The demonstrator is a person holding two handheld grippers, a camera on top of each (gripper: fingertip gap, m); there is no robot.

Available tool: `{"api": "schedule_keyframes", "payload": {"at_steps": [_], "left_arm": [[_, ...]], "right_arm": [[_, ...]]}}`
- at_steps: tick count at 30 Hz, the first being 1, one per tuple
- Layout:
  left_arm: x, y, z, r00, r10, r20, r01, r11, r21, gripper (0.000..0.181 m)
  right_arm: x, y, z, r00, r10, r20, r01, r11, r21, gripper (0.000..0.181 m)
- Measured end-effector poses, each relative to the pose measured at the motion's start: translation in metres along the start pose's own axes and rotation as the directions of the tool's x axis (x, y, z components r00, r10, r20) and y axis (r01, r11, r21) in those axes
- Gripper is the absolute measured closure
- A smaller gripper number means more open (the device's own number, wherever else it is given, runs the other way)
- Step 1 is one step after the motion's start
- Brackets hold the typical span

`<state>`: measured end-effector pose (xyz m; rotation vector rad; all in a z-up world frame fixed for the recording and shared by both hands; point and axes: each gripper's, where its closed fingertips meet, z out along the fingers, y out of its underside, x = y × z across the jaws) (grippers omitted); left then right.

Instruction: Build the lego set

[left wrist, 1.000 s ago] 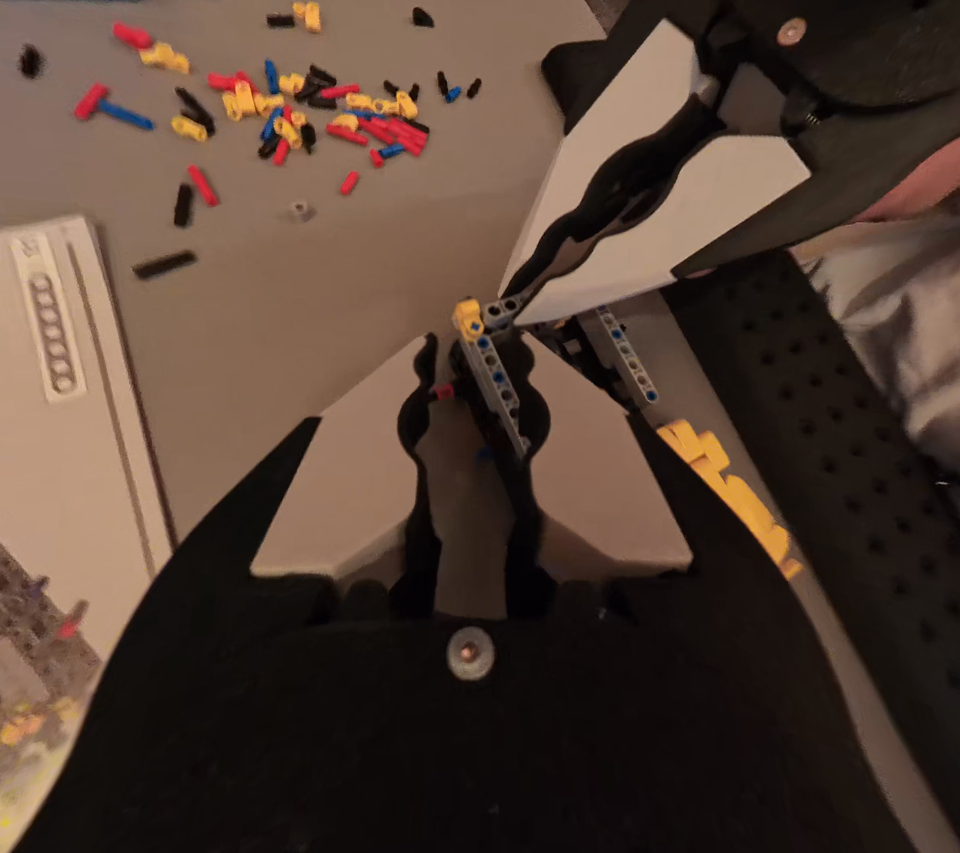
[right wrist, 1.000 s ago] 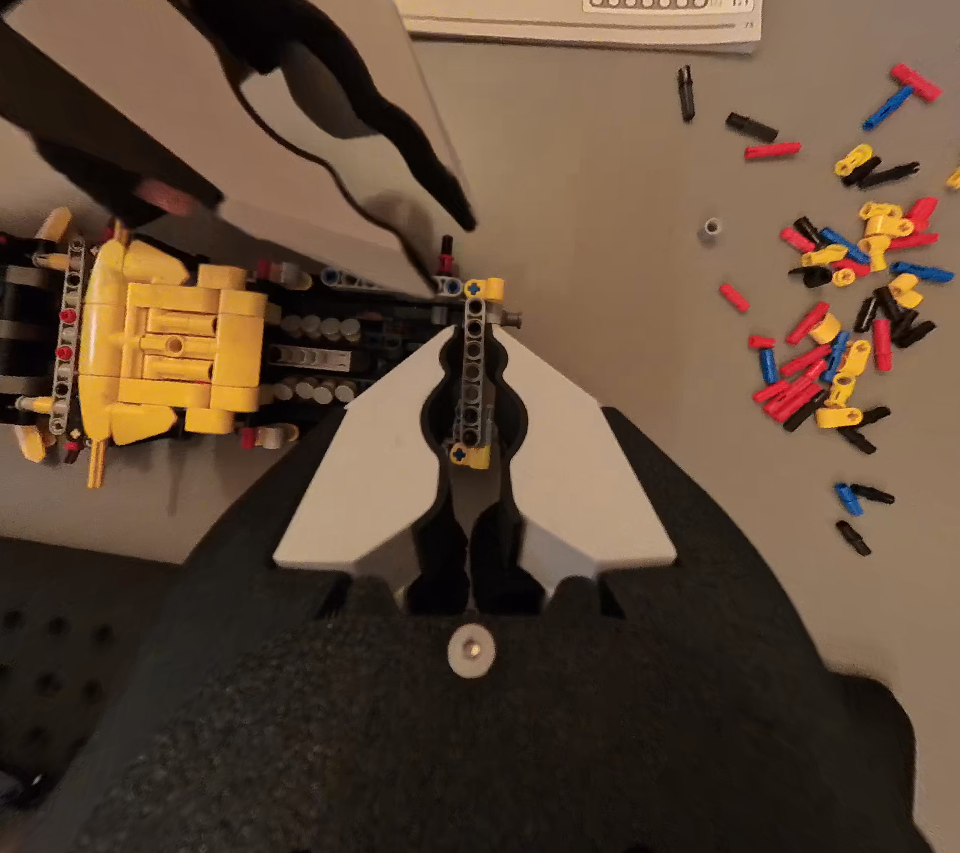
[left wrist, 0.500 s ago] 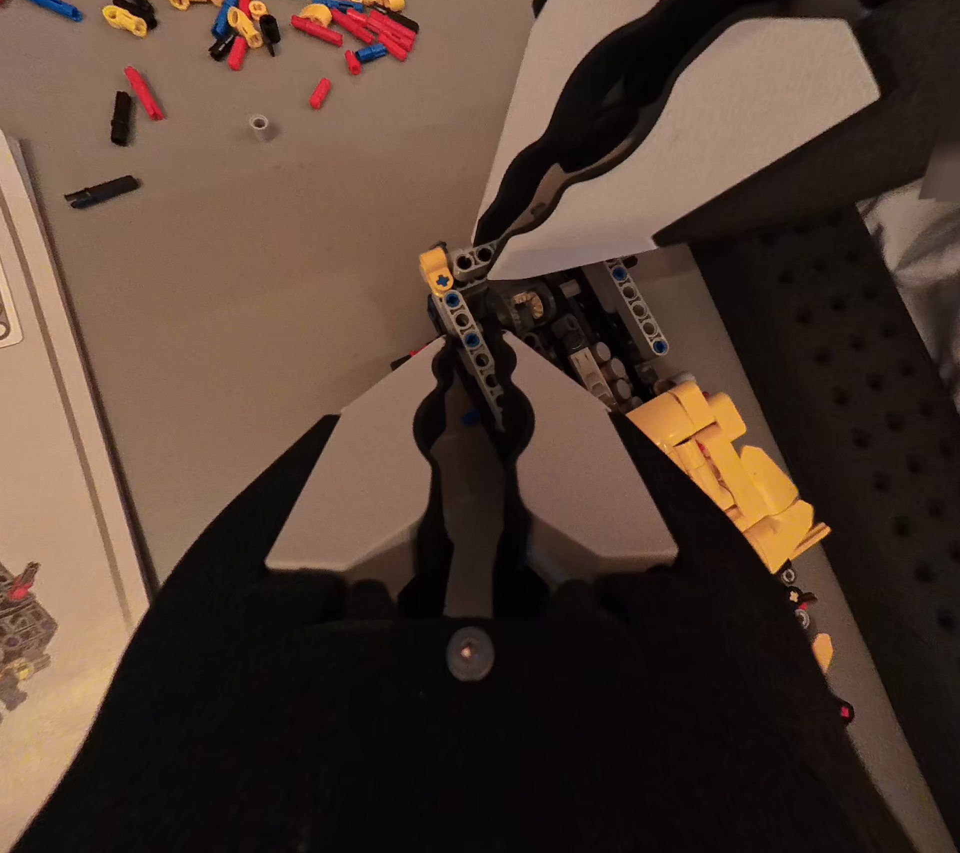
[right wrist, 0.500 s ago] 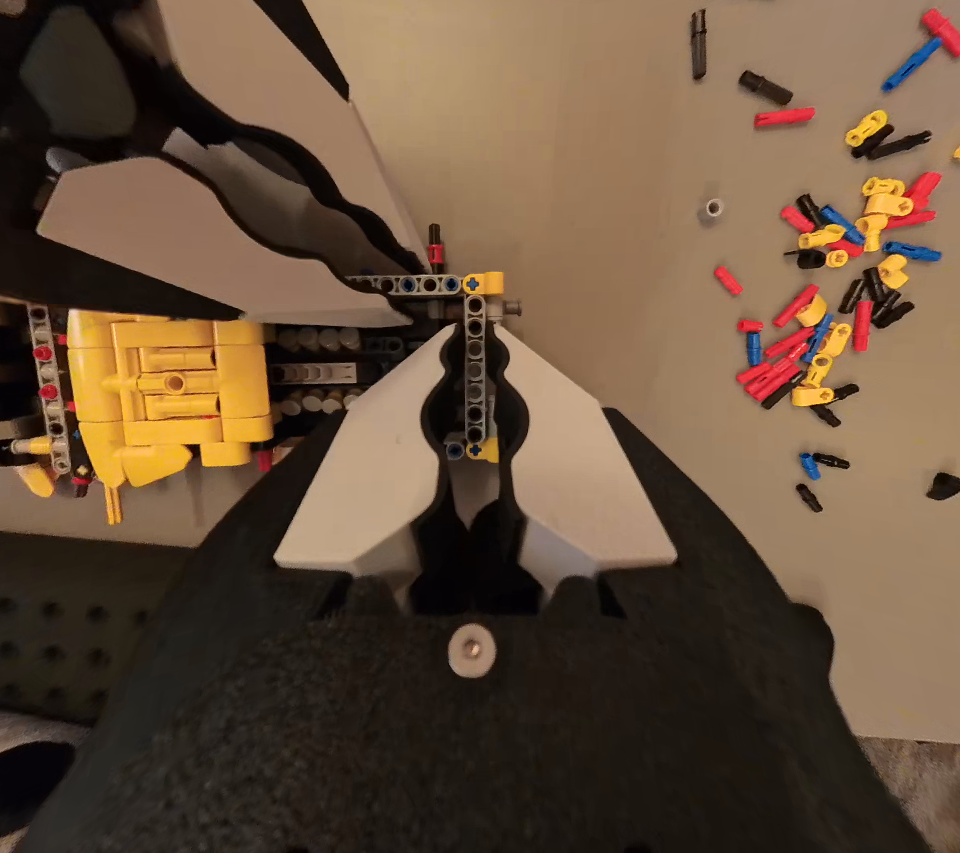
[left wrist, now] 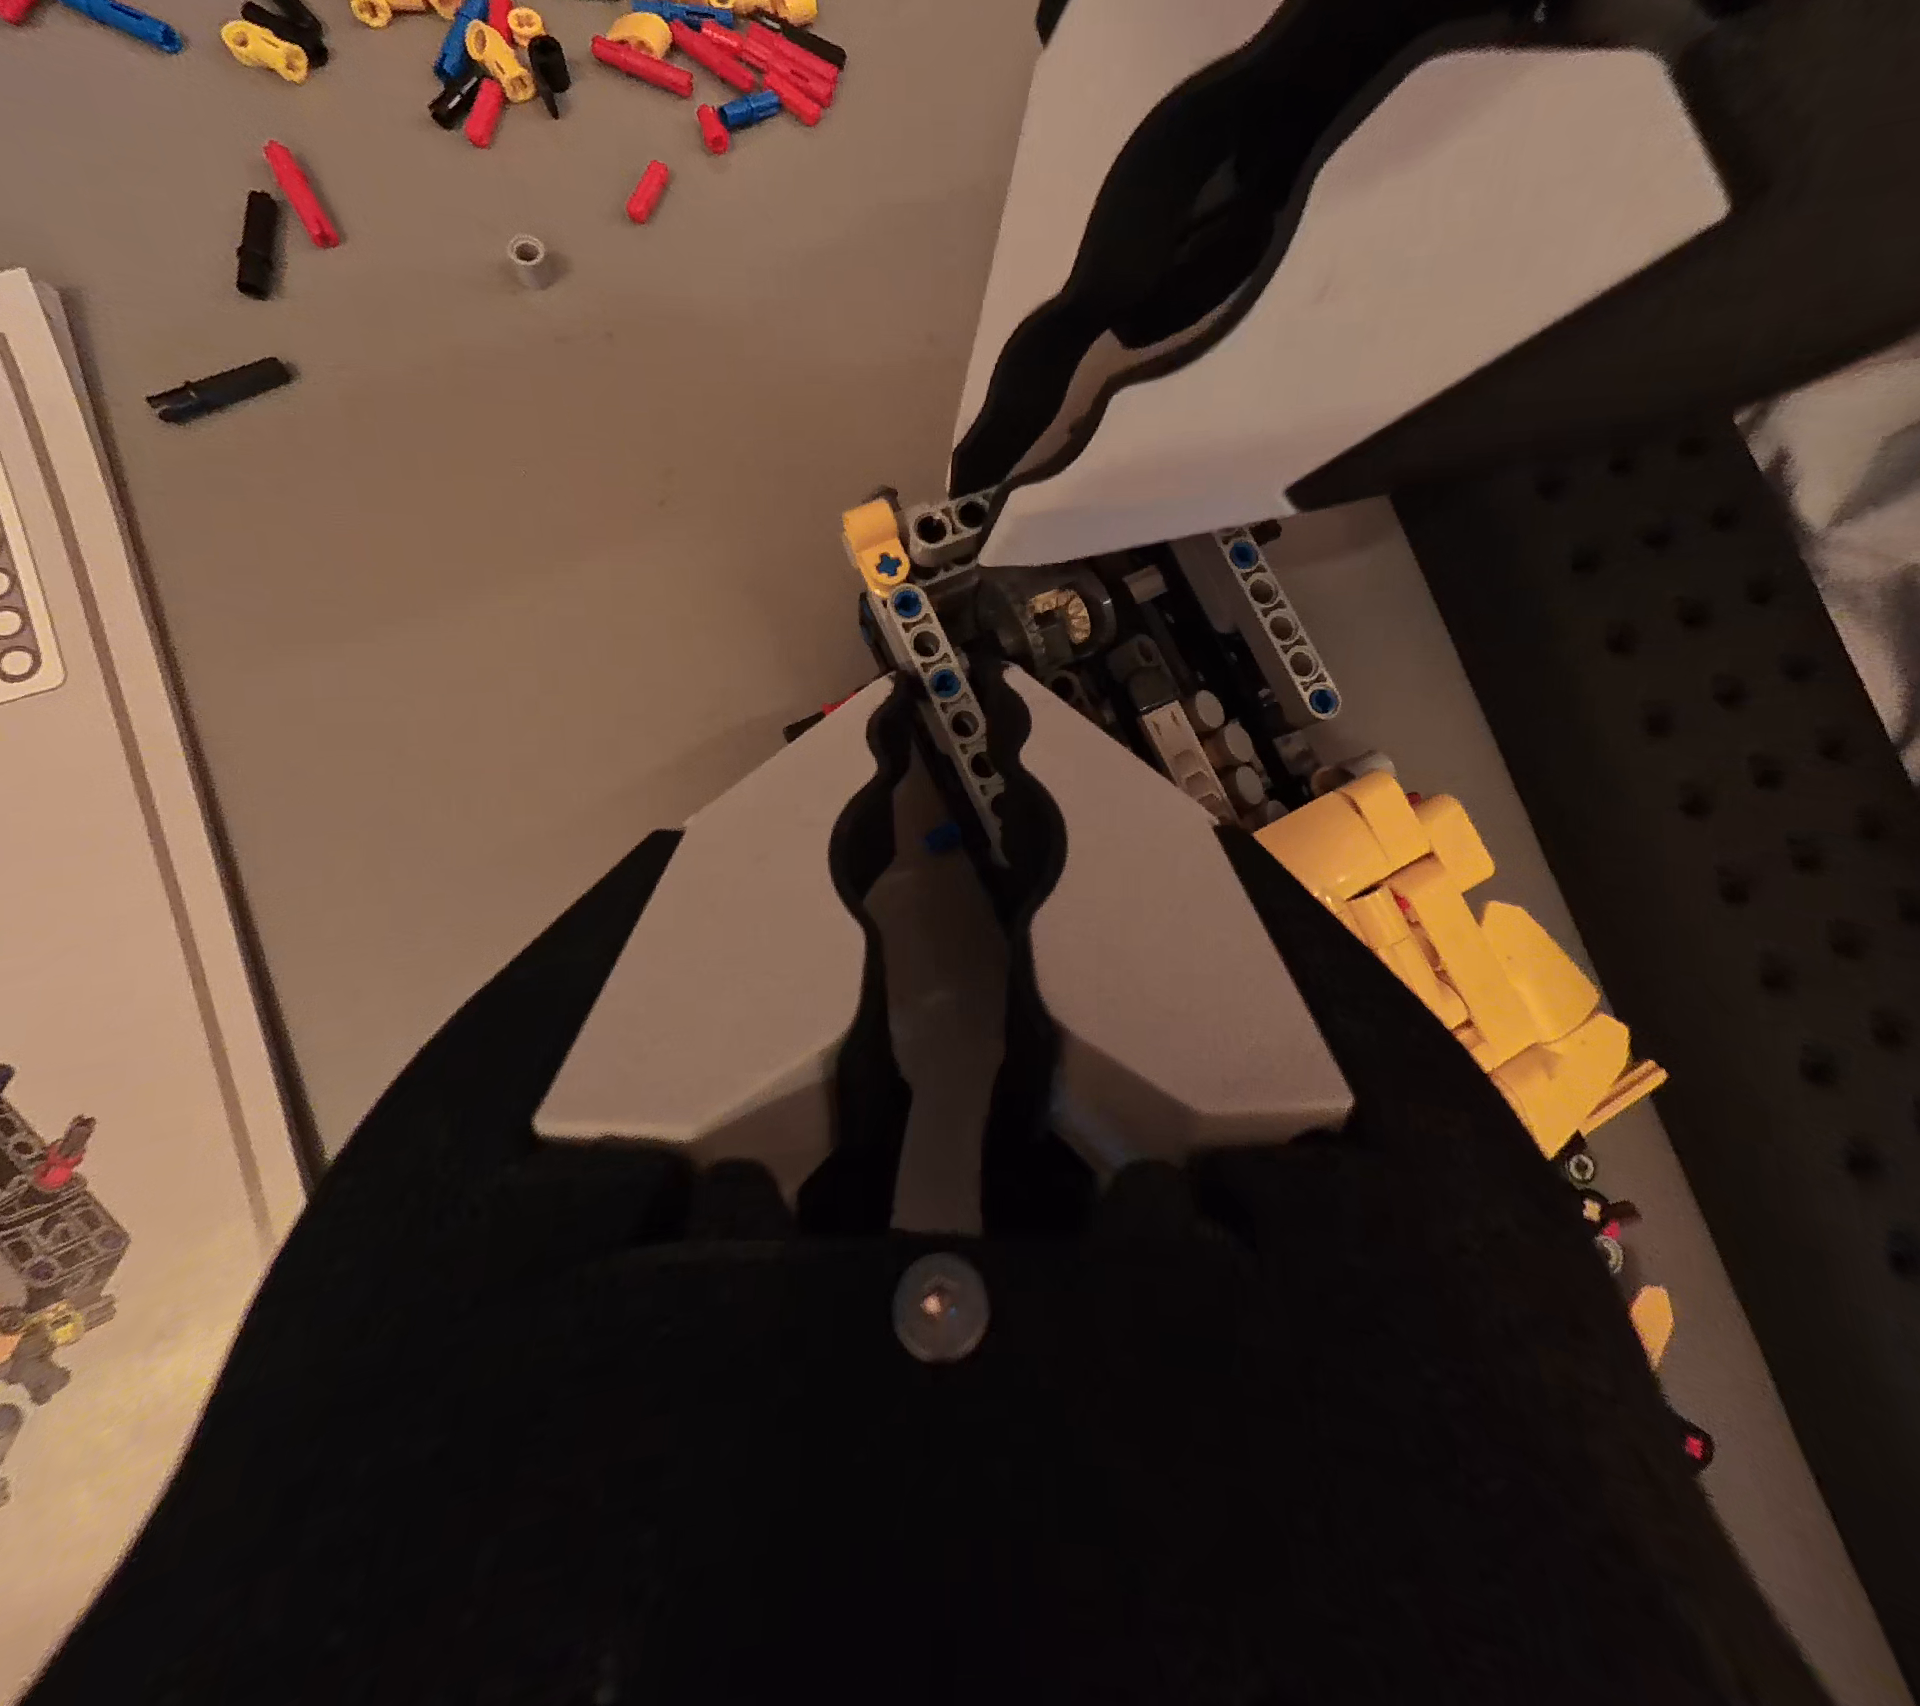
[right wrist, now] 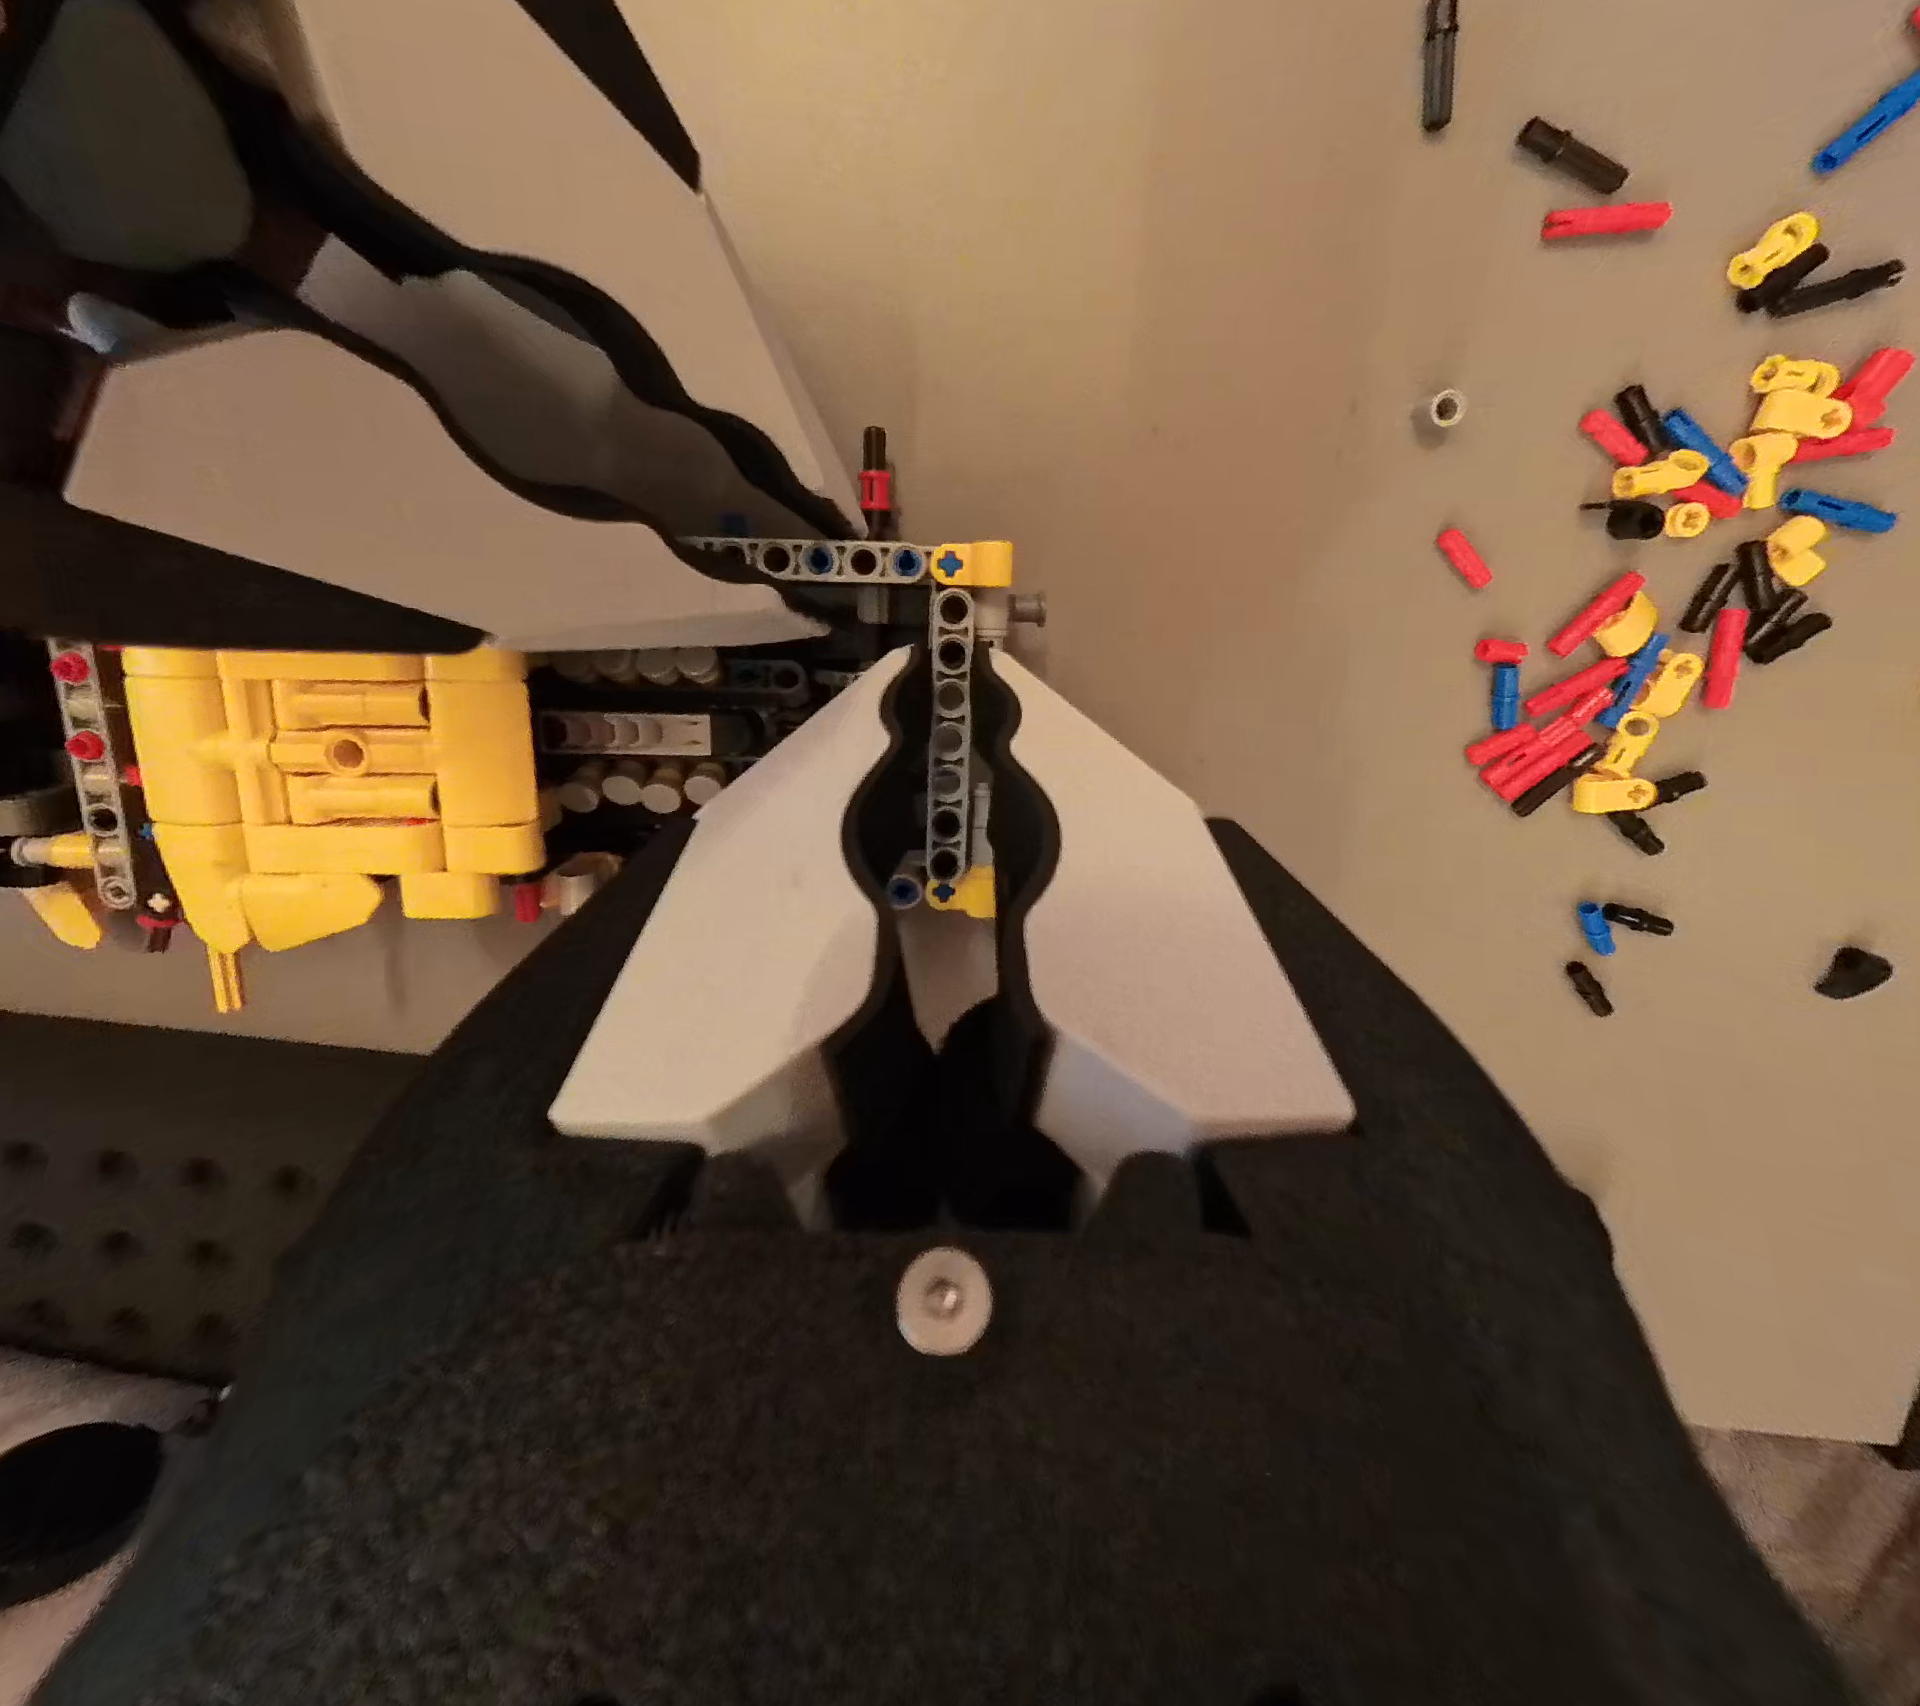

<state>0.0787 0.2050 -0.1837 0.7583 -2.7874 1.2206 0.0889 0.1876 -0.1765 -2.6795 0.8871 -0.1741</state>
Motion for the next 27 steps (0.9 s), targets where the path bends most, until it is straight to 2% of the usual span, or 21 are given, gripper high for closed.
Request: {"api": "schedule_keyframes", "payload": {"at_steps": [4, 11, 21, 24, 27], "left_arm": [[-0.0002, -0.0011, 0.0002, 1.0, -0.029, -0.013, 0.029, 0.999, 0.015, 0.17], [0.0006, -0.0014, 0.0009, 1.0, -0.018, -0.006, 0.018, 1.0, 0.015, 0.169], [0.0016, -0.0013, 0.0011, 1.0, -0.018, -0.01, 0.019, 1.0, 0.009, 0.169], [0.0017, -0.0015, 0.0013, 1.0, -0.016, -0.007, 0.016, 1.0, 0.008, 0.169], [0.0035, -0.0022, 0.0027, 1.0, -0.016, -0.015, 0.016, 1.0, 0.01, 0.169]], "right_arm": [[0.0008, -0.0002, 0.0, 0.998, -0.052, -0.045, 0.052, 0.999, 0.002, 0.175], [0.0014, -0.0006, -0.001, 0.999, 0.018, 0.032, -0.02, 0.997, 0.078, 0.175], [0.0017, -0.0026, 0.0033, 0.996, 0.061, 0.063, -0.068, 0.991, 0.119, 0.175], [0.002, -0.002, 0.003, 0.994, 0.076, 0.082, -0.085, 0.99, 0.116, 0.175], [0.002, 0.0026, 0.0022, 1.0, 0.012, 0.012, -0.012, 0.998, 0.056, 0.175]]}}
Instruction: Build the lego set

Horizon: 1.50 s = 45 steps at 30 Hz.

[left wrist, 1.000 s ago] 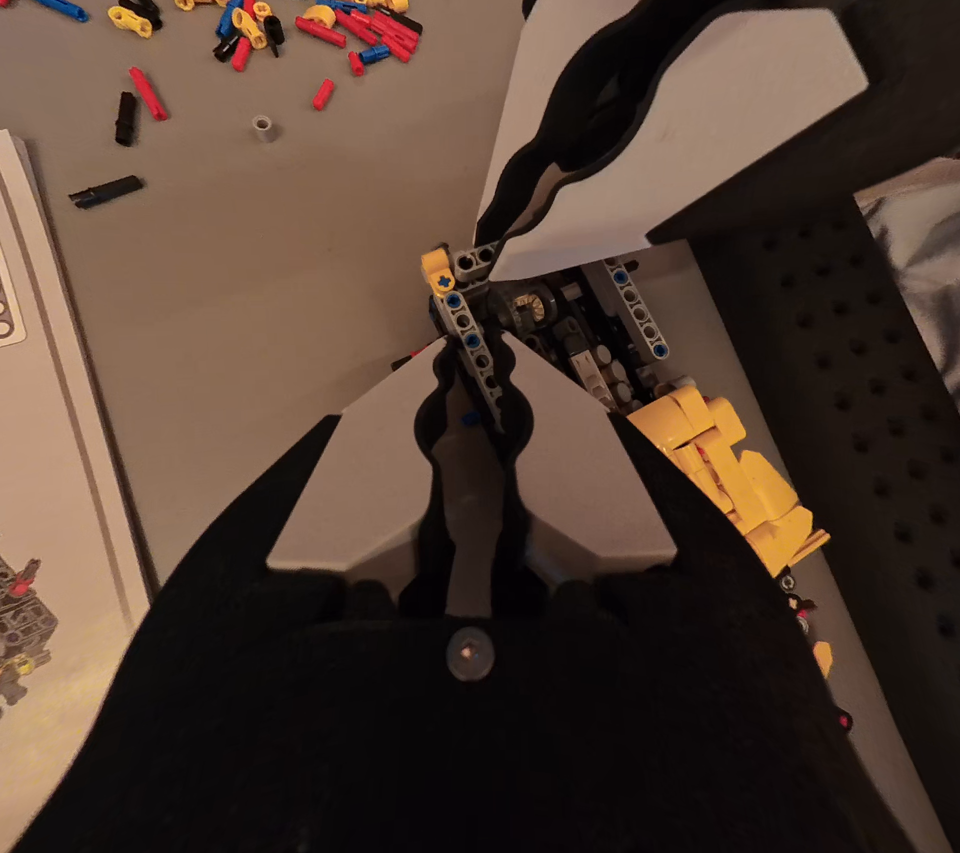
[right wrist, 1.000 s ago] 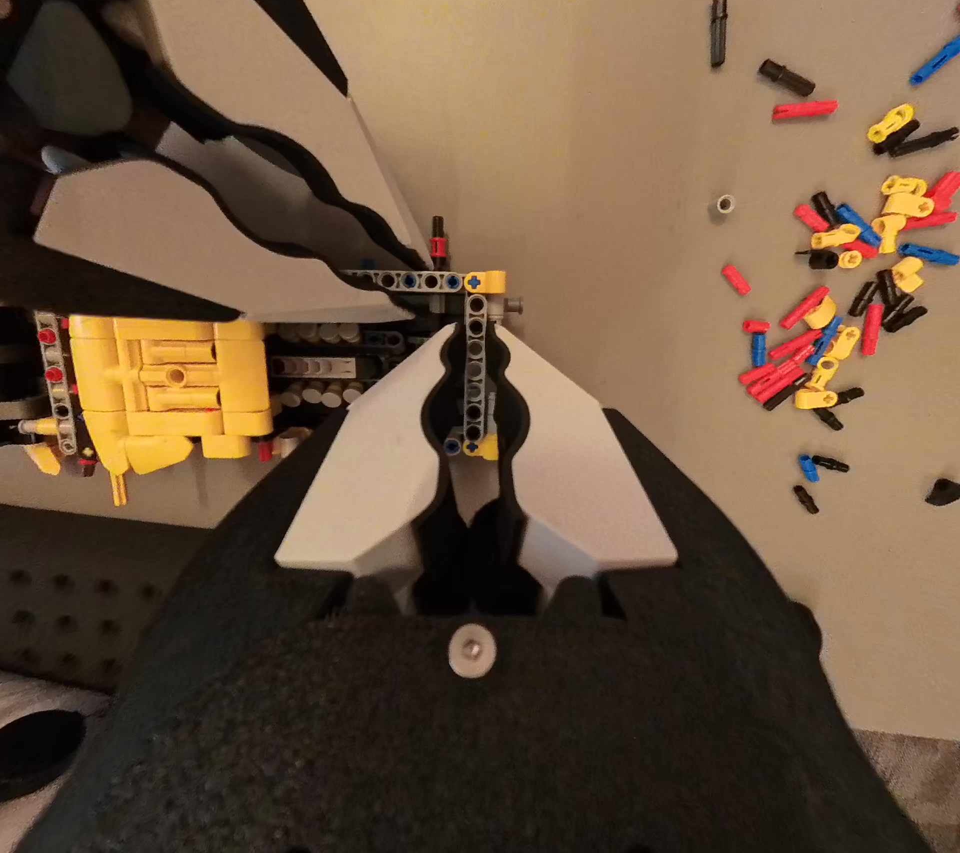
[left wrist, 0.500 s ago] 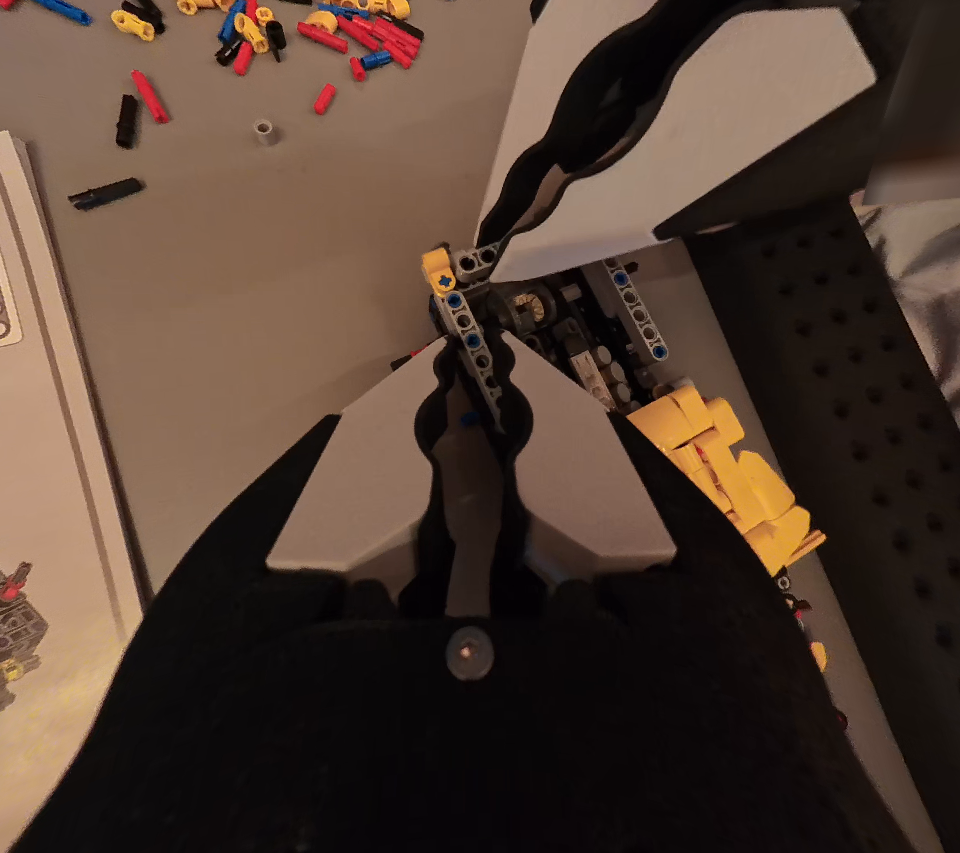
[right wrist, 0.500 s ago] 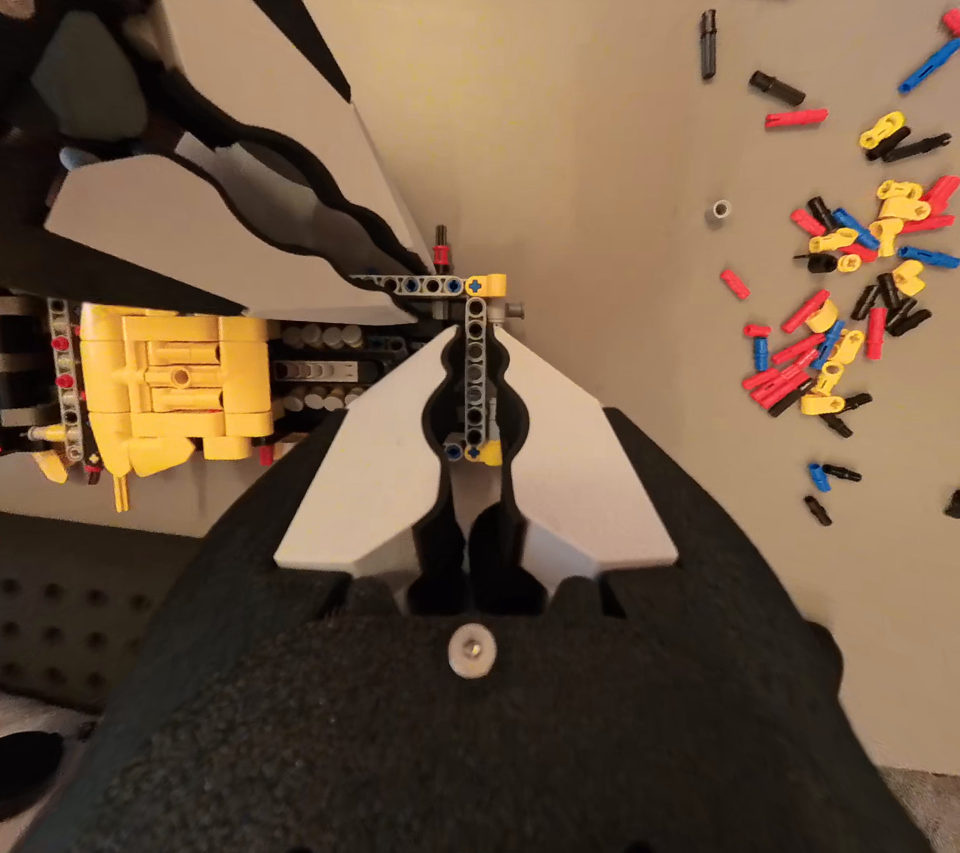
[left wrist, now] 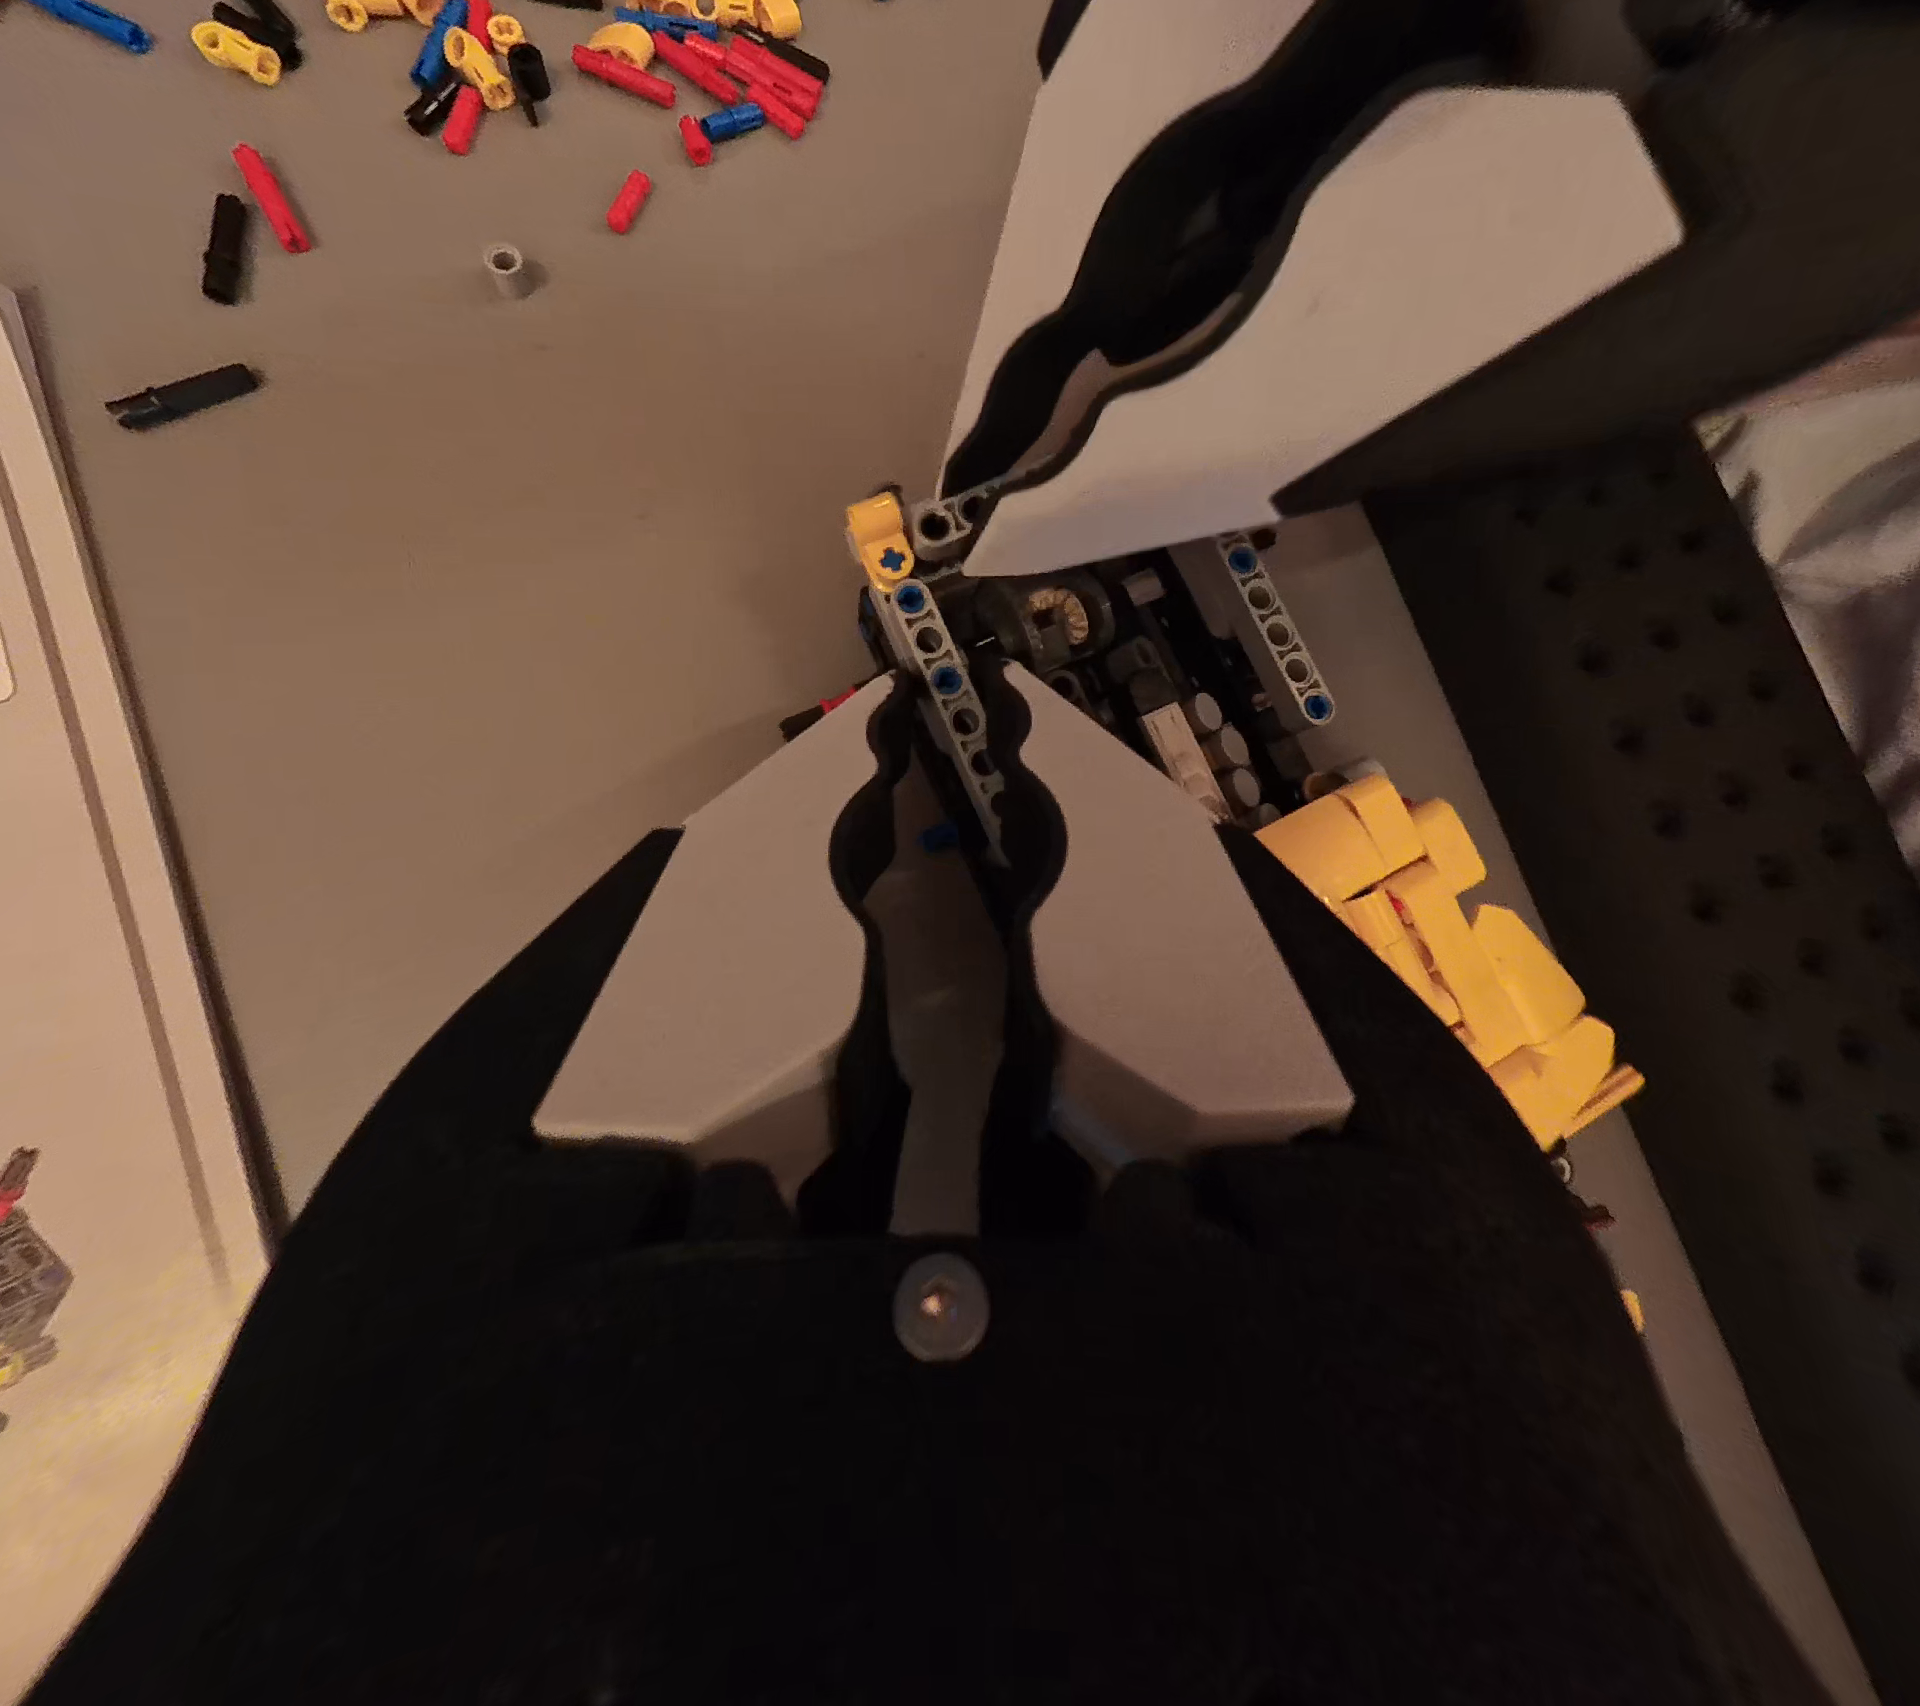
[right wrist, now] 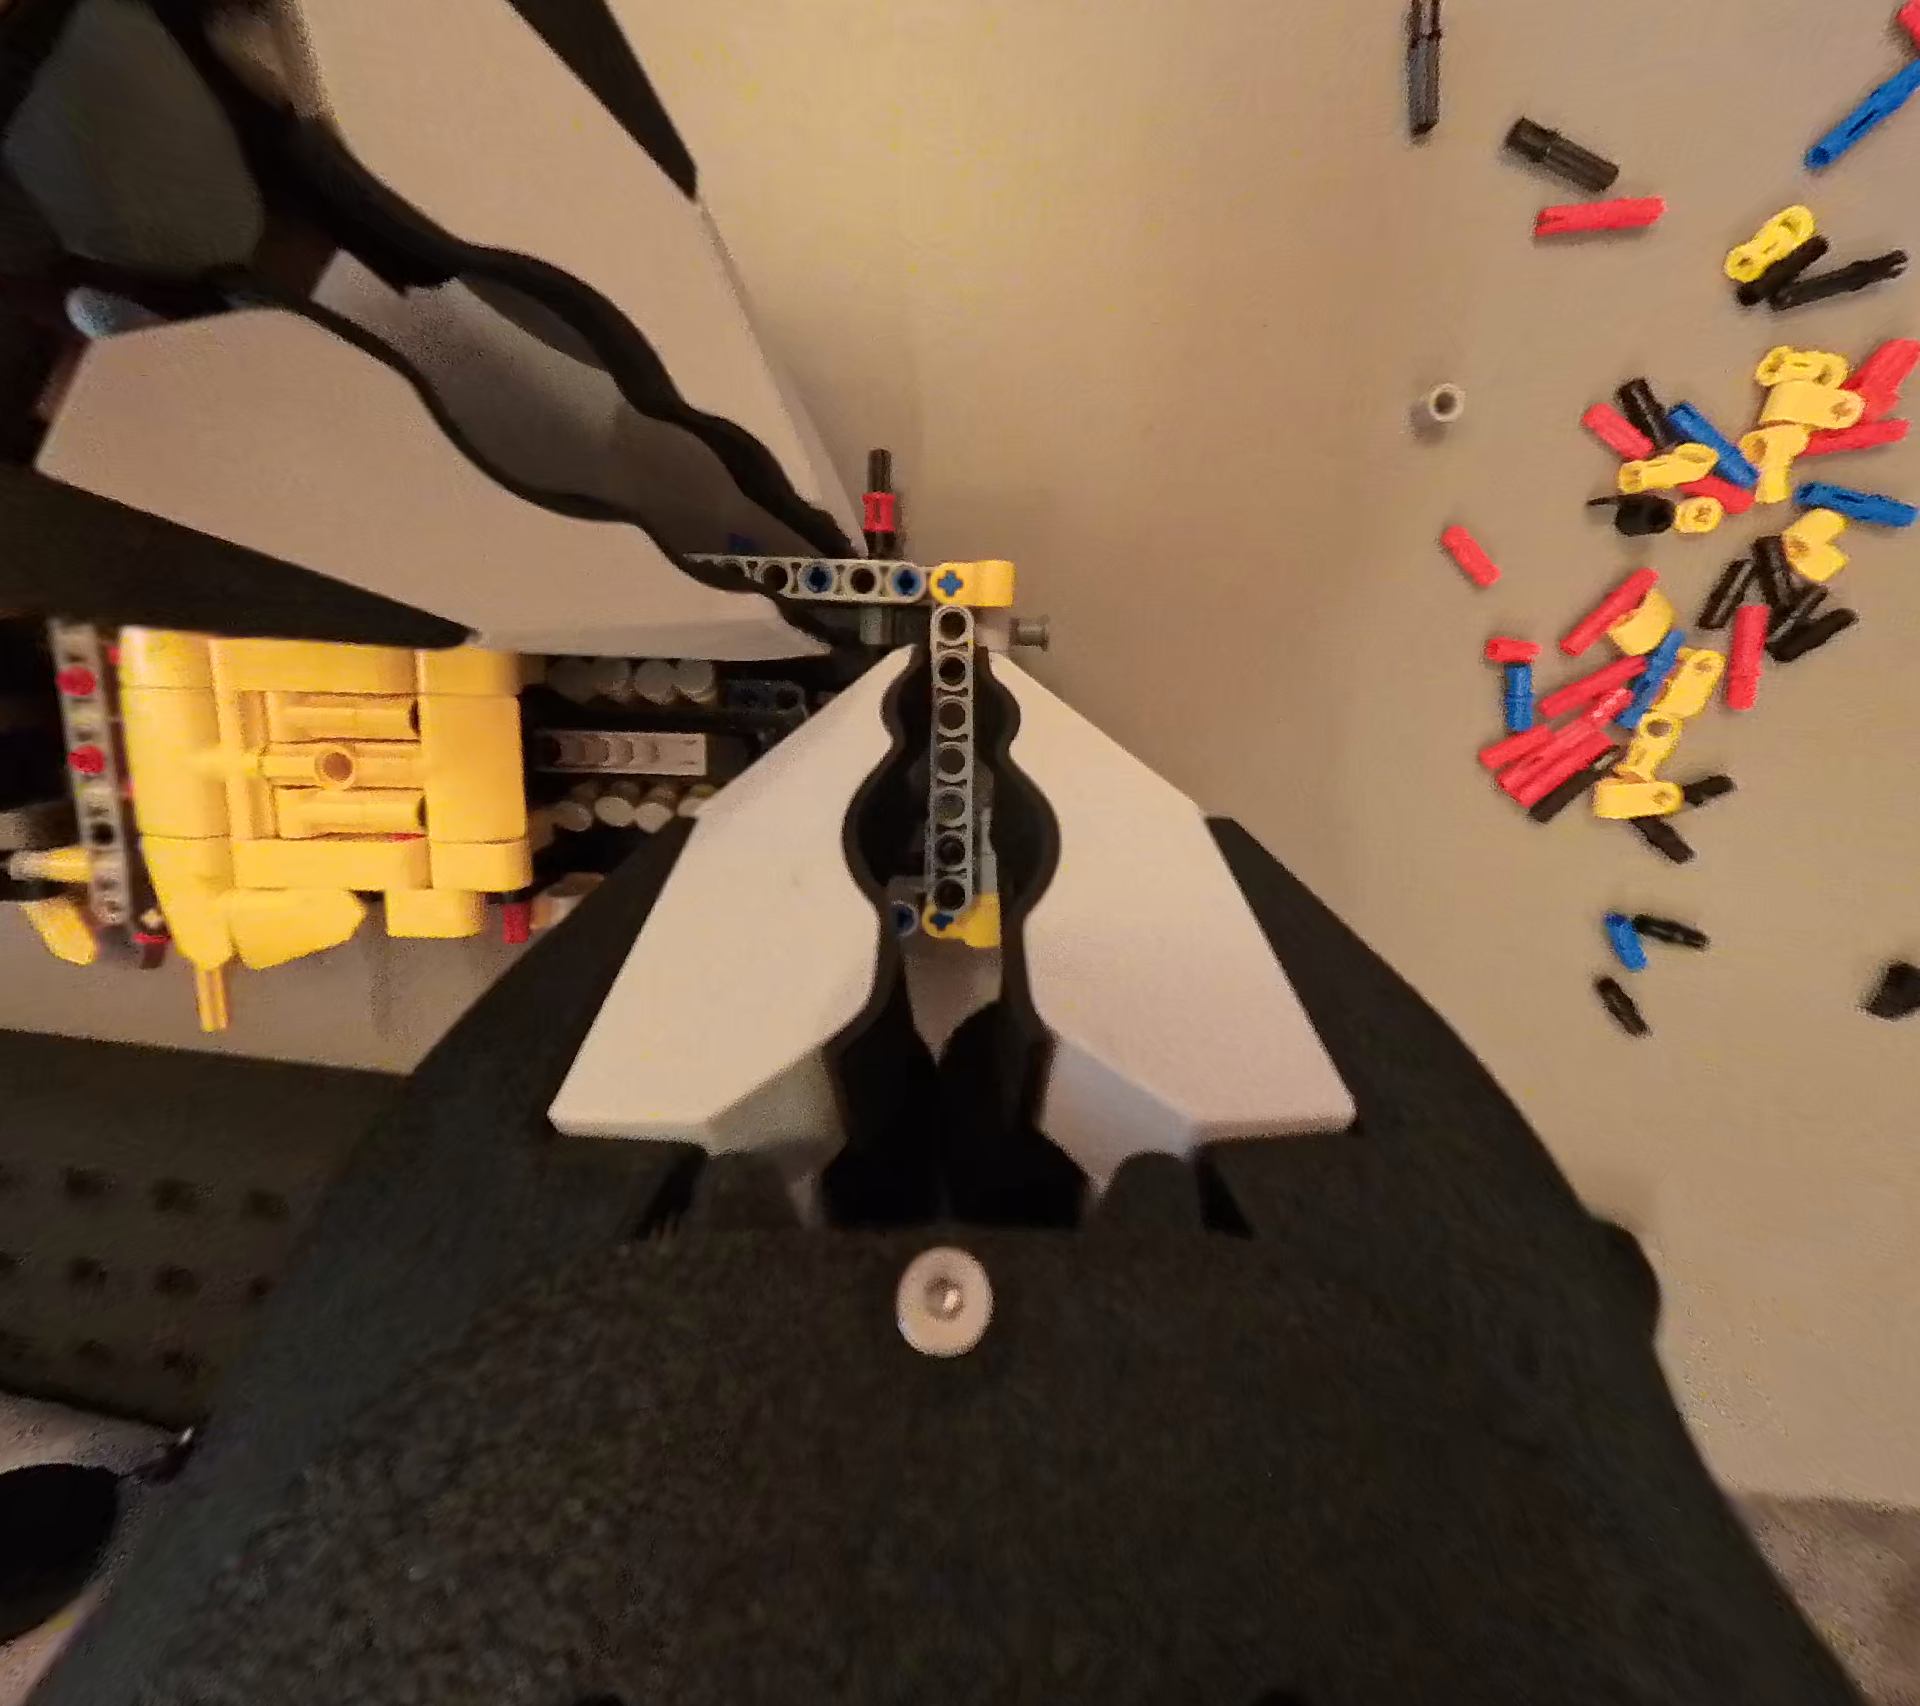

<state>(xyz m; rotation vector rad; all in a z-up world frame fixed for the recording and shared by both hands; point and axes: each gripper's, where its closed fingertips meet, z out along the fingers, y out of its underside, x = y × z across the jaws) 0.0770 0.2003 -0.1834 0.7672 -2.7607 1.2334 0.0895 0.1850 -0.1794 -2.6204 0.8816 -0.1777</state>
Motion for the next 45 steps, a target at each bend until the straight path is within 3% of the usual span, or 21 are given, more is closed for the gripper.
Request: {"api": "schedule_keyframes", "payload": {"at_steps": [2, 8, 17, 22, 27, 34, 45], "left_arm": [[-0.0005, 0.0005, 0.0004, 1.0, 0.016, 0.015, -0.016, 1.0, -0.011, 0.169], [-0.0006, -0.0005, 0.0007, 1.0, -0.005, 0.009, 0.005, 1.0, -0.002, 0.169], [-0.0009, -0.0031, 0.002, 0.999, -0.045, -0.017, 0.046, 0.998, 0.031, 0.169], [-0.0009, -0.004, 0.0022, 0.997, -0.071, -0.034, 0.073, 0.996, 0.043, 0.168], [-0.0015, -0.0032, 0.0024, 0.999, -0.049, -0.01, 0.049, 0.998, 0.028, 0.169], [0.0, -0.0035, 0.0029, 0.999, -0.048, -0.017, 0.048, 0.998, 0.031, 0.168], [-0.0002, -0.005, 0.0048, 0.998, -0.067, -0.02, 0.067, 0.997, 0.036, 0.168]], "right_arm": [[-0.0004, 0.0007, 0.0008, 0.999, -0.014, -0.036, 0.012, 0.999, -0.043, 0.175], [-0.0002, 0.0011, 0.0021, 0.998, 0.048, 0.036, -0.046, 0.997, -0.058, 0.175], [0.0034, 0.0013, 0.0017, 0.994, -0.05, -0.098, 0.053, 0.998, 0.025, 0.174], [0.0035, 0.001, 0.002, 0.995, 0.05, 0.081, -0.059, 0.992, 0.108, 0.174], [0.0036, -0.0016, 0.0003, 0.992, 0.069, 0.105, -0.088, 0.979, 0.182, 0.175], [0.0031, -0.0015, 0.0003, 1.0, -0.015, 0.005, 0.014, 0.975, 0.222, 0.175], [0.0057, 0.0019, 0.0017, 0.997, -0.019, -0.076, 0.029, 0.991, 0.13, 0.174]]}}
